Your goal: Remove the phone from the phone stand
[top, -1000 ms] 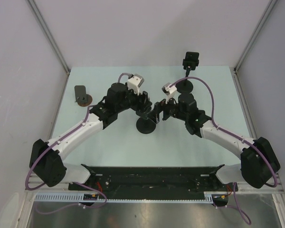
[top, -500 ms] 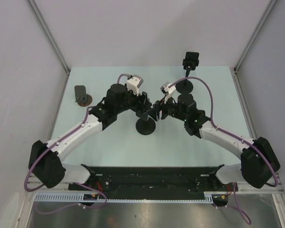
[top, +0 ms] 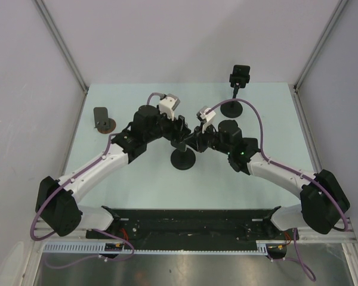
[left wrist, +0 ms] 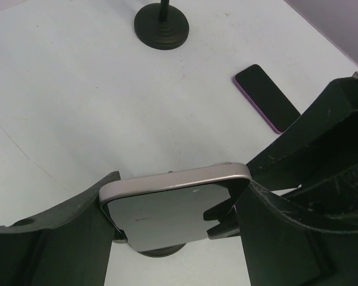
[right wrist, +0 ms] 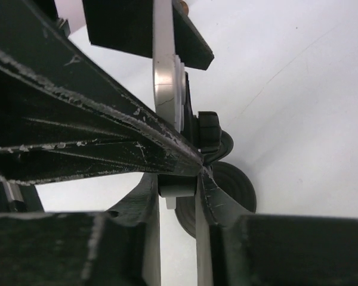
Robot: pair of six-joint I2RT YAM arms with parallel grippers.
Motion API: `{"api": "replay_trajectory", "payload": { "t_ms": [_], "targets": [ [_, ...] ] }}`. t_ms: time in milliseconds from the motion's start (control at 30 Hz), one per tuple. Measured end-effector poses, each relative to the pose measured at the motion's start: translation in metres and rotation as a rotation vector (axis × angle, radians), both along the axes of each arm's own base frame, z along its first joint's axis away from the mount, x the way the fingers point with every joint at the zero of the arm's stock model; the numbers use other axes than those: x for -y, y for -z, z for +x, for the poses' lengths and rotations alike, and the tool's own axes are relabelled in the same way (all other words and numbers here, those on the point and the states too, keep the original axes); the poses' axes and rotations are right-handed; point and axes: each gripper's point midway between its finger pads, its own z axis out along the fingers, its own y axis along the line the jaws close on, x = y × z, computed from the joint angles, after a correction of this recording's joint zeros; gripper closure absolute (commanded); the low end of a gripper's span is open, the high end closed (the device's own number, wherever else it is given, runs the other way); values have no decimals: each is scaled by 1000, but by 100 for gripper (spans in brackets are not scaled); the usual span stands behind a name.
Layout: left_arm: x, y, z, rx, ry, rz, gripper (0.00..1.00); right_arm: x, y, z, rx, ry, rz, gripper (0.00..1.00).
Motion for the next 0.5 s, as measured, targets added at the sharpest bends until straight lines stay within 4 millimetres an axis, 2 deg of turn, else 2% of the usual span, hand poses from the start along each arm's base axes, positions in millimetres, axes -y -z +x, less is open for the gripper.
{"api": "replay_trajectory", "payload": {
  "t_ms": [33, 200, 500],
  "targets": [
    [0, 0, 0, 2, 5, 1, 100, 0, 0, 0, 4, -3, -4, 100],
    [-5, 0, 0, -3, 48, -16, 100, 1, 0, -4, 13, -21, -19, 100],
    [-14, 0, -12, -37, 193, -73, 100, 1, -1, -11, 9, -85, -16, 100]
  ]
}}
